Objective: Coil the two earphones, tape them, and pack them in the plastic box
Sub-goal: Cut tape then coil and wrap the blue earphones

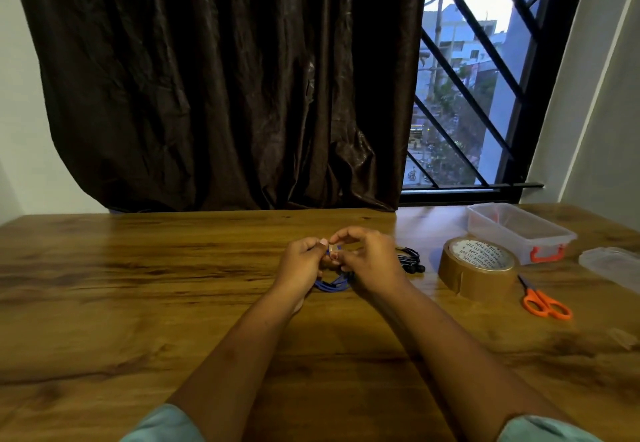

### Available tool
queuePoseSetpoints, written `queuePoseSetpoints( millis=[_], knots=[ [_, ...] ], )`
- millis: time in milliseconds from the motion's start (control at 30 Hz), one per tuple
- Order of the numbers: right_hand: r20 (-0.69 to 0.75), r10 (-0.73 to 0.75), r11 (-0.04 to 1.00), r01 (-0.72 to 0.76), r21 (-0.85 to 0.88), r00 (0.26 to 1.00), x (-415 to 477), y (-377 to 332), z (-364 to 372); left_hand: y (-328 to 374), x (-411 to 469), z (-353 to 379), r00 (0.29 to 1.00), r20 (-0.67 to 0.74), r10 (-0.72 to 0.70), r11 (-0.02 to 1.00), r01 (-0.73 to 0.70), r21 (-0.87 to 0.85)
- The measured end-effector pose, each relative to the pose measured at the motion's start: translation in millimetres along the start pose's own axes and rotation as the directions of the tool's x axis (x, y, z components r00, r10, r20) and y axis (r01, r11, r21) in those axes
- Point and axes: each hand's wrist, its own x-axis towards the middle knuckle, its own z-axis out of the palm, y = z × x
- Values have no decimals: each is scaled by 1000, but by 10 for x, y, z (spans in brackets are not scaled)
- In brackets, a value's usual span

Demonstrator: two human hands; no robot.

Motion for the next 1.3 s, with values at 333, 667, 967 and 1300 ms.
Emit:
queuePoseSetpoints(
  millis=[333, 667, 967, 1300],
  knots=[
    [28, 1, 1000, -1, -23, 1000, -65, -83, -71, 64, -45, -16, 998, 55, -9, 1000, 8, 11],
    [163, -218, 874, 267, -407, 962, -26, -73, -122, 124, -46, -39, 997, 43, -57, 994, 60, -87],
    [167, -231, 841, 283, -461, 959, -57, -95, -127, 63, -24, -87, 973, 58, 224, 955, -231, 186],
    [204, -158, 817, 244, -523, 966, -56, -73, -68, 104, -61, -90, 913, 49, 405, 792, -377, 480]
  ],
)
